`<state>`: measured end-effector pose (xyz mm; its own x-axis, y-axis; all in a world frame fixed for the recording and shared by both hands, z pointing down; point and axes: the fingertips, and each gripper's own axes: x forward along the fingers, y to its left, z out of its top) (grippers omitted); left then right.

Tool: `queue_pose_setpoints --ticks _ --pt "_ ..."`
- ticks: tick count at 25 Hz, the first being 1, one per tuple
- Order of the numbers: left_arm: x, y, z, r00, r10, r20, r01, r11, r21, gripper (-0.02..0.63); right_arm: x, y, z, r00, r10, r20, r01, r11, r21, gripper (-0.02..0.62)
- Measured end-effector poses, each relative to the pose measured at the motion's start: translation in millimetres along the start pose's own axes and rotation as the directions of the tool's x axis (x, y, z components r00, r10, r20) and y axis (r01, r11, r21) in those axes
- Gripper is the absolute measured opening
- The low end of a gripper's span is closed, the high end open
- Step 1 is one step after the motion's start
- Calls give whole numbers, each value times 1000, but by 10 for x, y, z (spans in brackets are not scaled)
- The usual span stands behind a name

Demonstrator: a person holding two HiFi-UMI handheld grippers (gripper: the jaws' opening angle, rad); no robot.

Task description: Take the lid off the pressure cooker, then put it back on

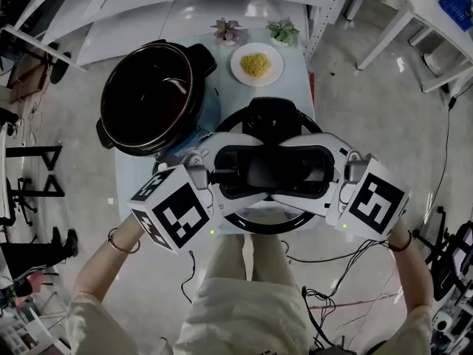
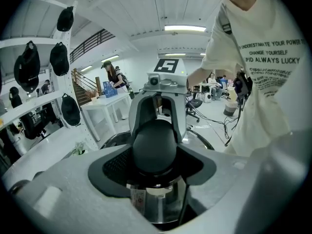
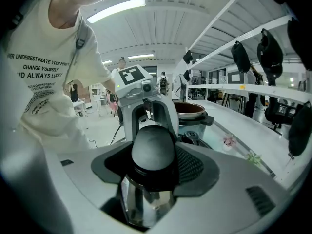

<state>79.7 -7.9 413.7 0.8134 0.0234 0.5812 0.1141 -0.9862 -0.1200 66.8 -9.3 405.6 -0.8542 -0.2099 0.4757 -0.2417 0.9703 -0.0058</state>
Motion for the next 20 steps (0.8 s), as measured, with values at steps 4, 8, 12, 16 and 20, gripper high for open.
queue_pose_setpoints --ticks 4,8,12,16,20 --pt "149 48 -174 1000 0 -12 0 1000 -12 287 96 -76 -199 1000 10 -7 -10 1000 4 275" --pt "299 104 -381 999 4 -32 -5 1000 -23 287 222 -161 -403 1000 9 -20 -9 1000 2 275" --pt "464 93 -535 999 0 -35 -1 999 -43 287 291 -187 -618 999 26 -44 -26 1000 -1 275" --pt "593 61 -645 999 -5 -34 3 998 -55 287 332 -183 -780 998 28 -50 -27 1000 12 275" --pt "680 65 -743 999 4 -48 -7 999 -51 287 381 -205 -897 998 21 -57 -21 1000 0 275"
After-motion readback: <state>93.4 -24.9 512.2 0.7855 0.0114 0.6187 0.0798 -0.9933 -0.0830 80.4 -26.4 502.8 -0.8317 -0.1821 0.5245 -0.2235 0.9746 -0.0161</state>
